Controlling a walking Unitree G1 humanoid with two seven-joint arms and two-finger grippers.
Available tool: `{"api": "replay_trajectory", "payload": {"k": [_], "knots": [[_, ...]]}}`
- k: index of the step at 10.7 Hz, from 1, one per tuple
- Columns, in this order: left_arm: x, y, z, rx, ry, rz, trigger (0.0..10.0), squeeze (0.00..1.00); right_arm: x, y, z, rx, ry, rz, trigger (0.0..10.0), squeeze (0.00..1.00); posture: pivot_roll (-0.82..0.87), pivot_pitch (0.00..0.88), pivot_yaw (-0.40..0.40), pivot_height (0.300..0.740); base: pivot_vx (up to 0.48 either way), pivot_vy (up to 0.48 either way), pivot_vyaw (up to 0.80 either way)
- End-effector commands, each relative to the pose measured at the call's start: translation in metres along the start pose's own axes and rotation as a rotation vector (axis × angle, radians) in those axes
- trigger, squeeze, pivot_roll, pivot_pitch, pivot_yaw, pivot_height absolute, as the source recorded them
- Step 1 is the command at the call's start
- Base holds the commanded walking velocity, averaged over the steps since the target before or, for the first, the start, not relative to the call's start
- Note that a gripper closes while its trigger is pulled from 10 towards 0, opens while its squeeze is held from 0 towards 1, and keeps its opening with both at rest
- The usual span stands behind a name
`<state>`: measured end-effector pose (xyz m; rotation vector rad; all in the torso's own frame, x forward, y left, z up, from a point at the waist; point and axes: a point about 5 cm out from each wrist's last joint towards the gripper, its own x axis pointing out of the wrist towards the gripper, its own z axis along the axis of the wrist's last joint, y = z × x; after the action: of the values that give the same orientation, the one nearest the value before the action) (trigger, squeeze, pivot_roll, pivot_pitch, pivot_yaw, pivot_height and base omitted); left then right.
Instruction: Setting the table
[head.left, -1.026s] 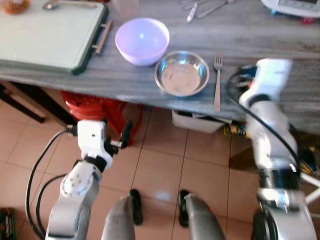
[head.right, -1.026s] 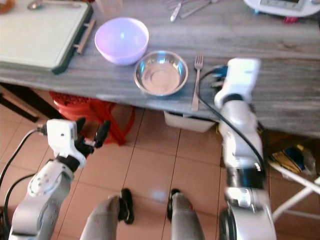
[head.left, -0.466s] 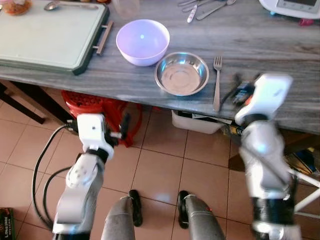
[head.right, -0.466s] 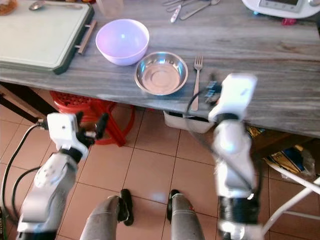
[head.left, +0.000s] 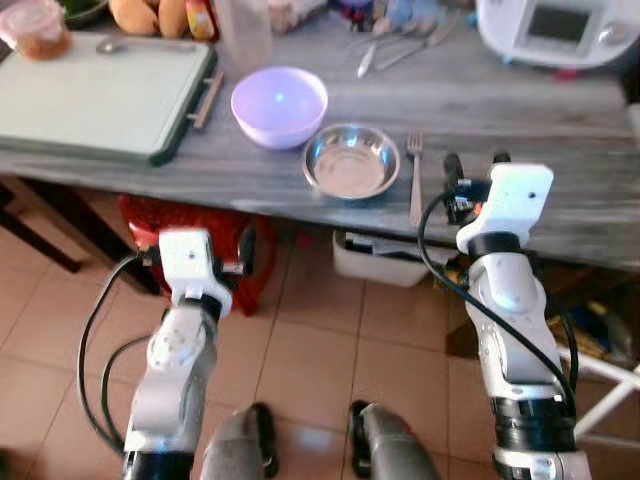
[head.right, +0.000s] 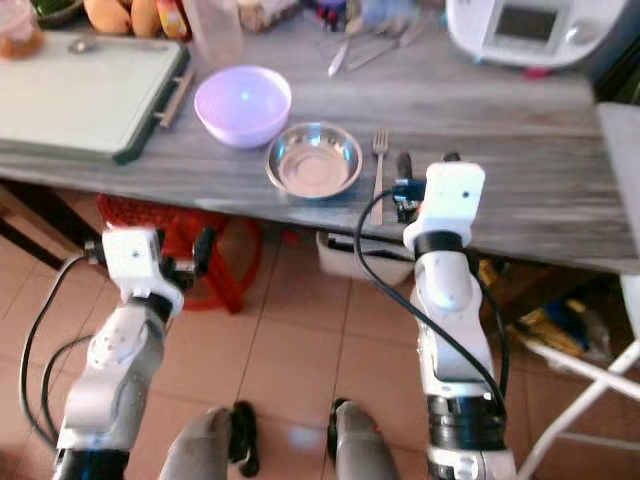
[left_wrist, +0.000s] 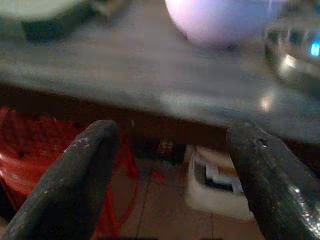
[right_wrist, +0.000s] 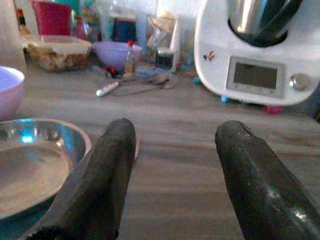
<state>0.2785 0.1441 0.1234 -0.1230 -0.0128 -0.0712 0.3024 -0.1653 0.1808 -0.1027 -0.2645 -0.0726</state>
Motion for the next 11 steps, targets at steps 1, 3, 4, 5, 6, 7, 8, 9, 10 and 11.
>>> {"api": "replay_trajectory", "payload": {"k": [1, 3, 4, 5, 6, 7, 8, 9, 10, 11], "knots": [[0.001, 0.005, 0.001, 0.009, -0.015, 0.025, 10.0, 0.0, -0.001, 0.002, -0.005, 0.007, 0.01, 0.003, 10.0, 0.0, -0.05, 0.088, 0.018, 0.74, 0.0, 0.0, 0.0], [0.012, 0.001, 0.009, 0.007, -0.056, 0.014, 10.0, 0.0, -0.003, 0.004, -0.018, 0.023, 0.049, 0.011, 10.0, 0.0, -0.05, 0.064, 0.011, 0.74, -0.12, 0.0, 0.0], [0.015, -0.001, 0.012, 0.009, -0.072, 0.006, 10.0, 0.0, -0.005, 0.007, -0.021, 0.016, 0.047, 0.037, 10.0, 0.0, -0.05, 0.061, 0.012, 0.74, -0.244, 0.0, 0.0], [0.016, -0.001, 0.013, 0.01, -0.075, 0.005, 10.0, 0.0, -0.005, 0.007, -0.022, -0.003, 0.044, 0.037, 10.0, 0.0, -0.05, 0.063, 0.012, 0.74, -0.24, 0.0, 0.0], [0.013, 0.0, 0.012, 0.014, -0.078, 0.004, 10.0, 0.0, -0.007, 0.003, -0.022, -0.004, 0.049, 0.026, 10.0, 0.0, -0.05, 0.067, 0.014, 0.74, -0.27, 0.0, 0.0], [0.01, 0.001, 0.011, 0.018, -0.076, 0.005, 10.0, 0.0, -0.01, 0.0, -0.023, -0.009, 0.053, 0.021, 10.0, 0.0, -0.05, 0.072, 0.014, 0.74, -0.274, 0.0, 0.0], [0.005, 0.004, 0.007, 0.03, -0.062, 0.015, 10.0, 0.0, -0.015, -0.003, -0.026, -0.007, 0.064, 0.019, 10.0, 0.0, -0.05, 0.08, 0.017, 0.74, -0.274, 0.0, 0.0], [0.003, 0.006, 0.004, 0.037, -0.052, 0.029, 10.0, 0.0, -0.019, -0.004, -0.028, -0.001, 0.073, 0.024, 10.0, 0.0, -0.05, 0.085, 0.021, 0.74, -0.27, 0.0, 0.0], [0.004, 0.003, 0.006, 0.05, -0.066, 0.021, 10.0, 0.0, -0.018, -0.006, -0.028, -0.007, 0.075, 0.023, 10.0, 0.0, -0.04, 0.083, 0.019, 0.74, -0.27, 0.0, 0.0], [0.005, 0.003, 0.007, 0.054, -0.071, 0.017, 10.0, 0.0, -0.015, -0.008, -0.032, 0.014, 0.099, 0.001, 10.0, 0.0, -0.05, 0.084, 0.017, 0.74, -0.266, 0.0, 0.0]]}}
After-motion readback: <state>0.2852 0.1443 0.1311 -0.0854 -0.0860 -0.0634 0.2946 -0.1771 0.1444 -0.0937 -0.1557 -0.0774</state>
